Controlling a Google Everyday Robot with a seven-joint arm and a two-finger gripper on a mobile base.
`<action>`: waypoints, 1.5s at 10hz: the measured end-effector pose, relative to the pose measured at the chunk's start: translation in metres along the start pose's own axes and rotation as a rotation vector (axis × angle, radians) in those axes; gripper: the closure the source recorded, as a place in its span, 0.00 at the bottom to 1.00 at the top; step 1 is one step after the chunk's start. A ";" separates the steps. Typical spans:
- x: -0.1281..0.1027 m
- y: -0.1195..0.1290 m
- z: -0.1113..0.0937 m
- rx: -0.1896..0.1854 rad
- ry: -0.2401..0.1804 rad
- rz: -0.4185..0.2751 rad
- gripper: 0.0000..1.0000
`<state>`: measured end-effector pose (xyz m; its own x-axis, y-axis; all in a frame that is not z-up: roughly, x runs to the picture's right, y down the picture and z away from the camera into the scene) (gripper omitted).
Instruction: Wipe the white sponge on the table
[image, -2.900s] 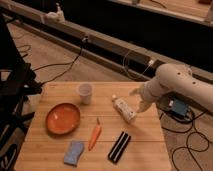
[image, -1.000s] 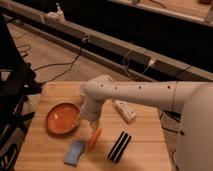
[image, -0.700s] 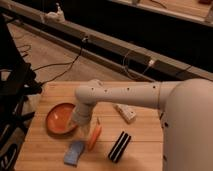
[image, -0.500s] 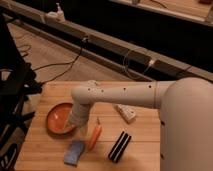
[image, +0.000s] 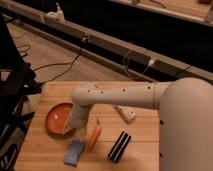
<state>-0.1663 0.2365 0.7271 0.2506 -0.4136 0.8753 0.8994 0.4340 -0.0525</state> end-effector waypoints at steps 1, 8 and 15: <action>-0.003 -0.001 0.008 0.002 -0.014 -0.002 0.38; -0.013 0.012 0.047 -0.014 -0.072 0.011 0.38; -0.013 0.038 0.060 -0.067 -0.100 0.075 0.38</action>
<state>-0.1566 0.3067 0.7425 0.2845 -0.2989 0.9109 0.9022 0.4047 -0.1490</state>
